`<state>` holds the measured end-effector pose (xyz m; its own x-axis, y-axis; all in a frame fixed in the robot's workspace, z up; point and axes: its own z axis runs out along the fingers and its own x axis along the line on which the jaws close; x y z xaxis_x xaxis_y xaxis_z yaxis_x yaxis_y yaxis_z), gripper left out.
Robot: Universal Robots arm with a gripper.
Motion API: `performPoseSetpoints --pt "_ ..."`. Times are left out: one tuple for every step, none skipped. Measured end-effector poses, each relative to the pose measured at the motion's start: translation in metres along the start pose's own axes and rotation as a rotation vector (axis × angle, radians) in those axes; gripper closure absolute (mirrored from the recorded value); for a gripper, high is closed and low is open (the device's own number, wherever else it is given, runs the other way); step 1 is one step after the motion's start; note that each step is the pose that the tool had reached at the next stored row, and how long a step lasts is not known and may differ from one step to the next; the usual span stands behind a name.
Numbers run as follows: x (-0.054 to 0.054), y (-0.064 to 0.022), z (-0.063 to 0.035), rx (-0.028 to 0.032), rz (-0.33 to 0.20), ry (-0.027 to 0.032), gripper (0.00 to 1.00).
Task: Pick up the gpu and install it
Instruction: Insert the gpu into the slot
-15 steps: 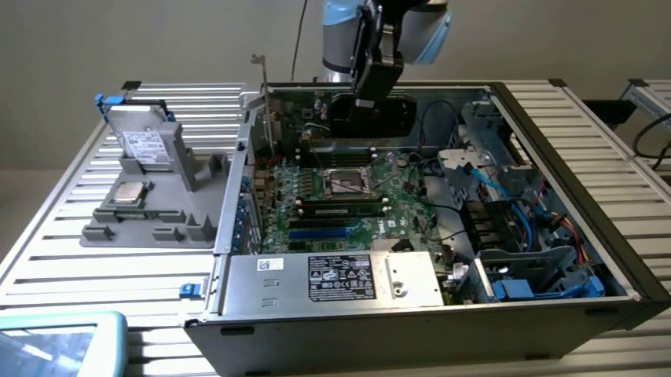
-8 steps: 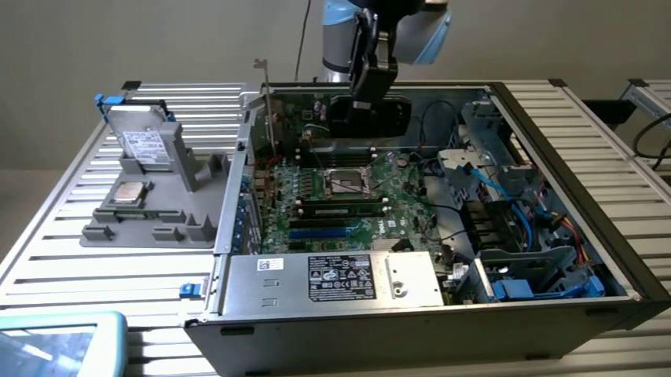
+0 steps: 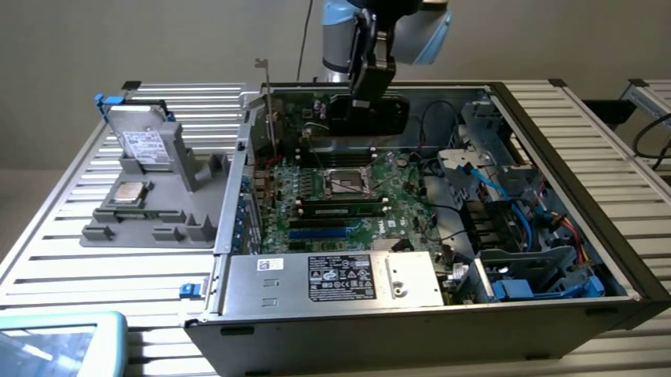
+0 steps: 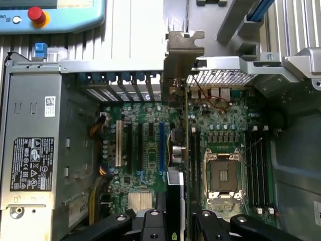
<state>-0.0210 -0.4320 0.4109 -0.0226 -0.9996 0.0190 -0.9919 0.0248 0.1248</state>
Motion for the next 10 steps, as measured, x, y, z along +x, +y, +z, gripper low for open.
performPoseSetpoints --pt "-0.003 -0.0001 0.0007 0.0001 0.000 0.0009 0.73" --pt "-0.005 -0.0001 0.0020 0.0000 0.000 0.0013 0.73" --pt "-0.006 0.0002 0.0038 0.0004 0.000 0.0013 0.73" --pt "-0.006 0.0007 0.0058 0.0007 0.000 0.0011 0.73" --pt "-0.006 0.0013 0.0077 0.0007 -0.001 0.0011 0.73" --pt "-0.006 0.0019 0.0096 0.0006 -0.001 0.0013 0.73" --pt "-0.006 0.0023 0.0114 0.0006 0.000 0.0013 0.73" --pt "-0.006 0.0025 0.0133 0.0006 0.000 0.0013 0.73" --pt "-0.006 0.0024 0.0151 0.0006 -0.001 0.0013 0.73" --pt "-0.005 0.0022 0.0170 0.0007 -0.001 0.0012 0.73"
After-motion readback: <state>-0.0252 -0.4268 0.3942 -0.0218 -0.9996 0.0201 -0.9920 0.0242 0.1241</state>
